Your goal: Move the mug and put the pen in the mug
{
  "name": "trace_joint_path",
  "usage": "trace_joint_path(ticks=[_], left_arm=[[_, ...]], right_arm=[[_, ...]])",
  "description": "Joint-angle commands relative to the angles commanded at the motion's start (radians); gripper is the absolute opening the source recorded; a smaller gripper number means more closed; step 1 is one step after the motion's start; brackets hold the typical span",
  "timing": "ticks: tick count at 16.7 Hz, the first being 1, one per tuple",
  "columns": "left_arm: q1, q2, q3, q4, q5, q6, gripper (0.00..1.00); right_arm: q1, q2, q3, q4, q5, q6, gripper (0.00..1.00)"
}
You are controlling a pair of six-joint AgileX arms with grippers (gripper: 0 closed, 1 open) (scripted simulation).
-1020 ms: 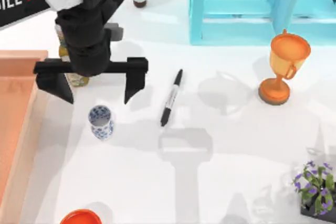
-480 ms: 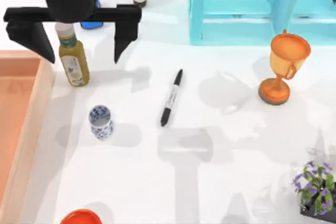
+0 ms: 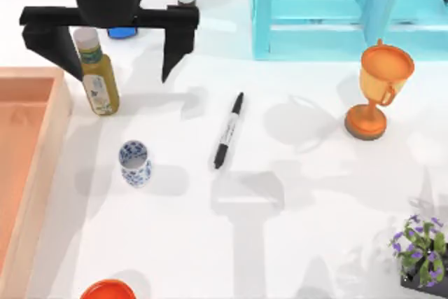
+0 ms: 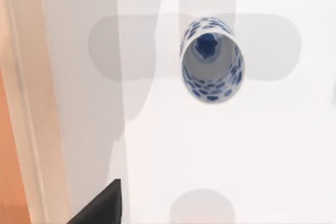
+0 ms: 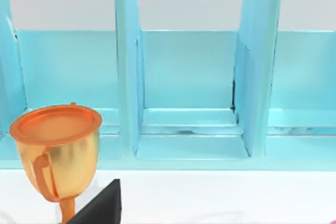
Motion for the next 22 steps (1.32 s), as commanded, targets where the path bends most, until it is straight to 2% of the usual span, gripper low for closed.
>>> trace_joint_path(ticks=[3,9,12,19,22], left_arm=[[-0.047,0.158,0.163,-0.032,-0.024,-0.001,1.0],[-0.171,0.566,0.63,-0.087,-0.088,0.014,1.0],[-0.218,0.695,0.763,-0.101,-0.112,0.023,1.0],[-0.228,0.735,0.796,-0.102,-0.118,0.025,1.0],[-0.226,0.721,0.726,-0.044,-0.12,0.032,1.0]], right_arm=[[0.0,0.0,0.0,0.0,0.0,0.0,1.0],[0.0,0.0,0.0,0.0,0.0,0.0,1.0],[0.0,0.0,0.0,0.0,0.0,0.0,1.0],[0.0,0.0,0.0,0.0,0.0,0.0,1.0],[0.0,0.0,0.0,0.0,0.0,0.0,1.0]])
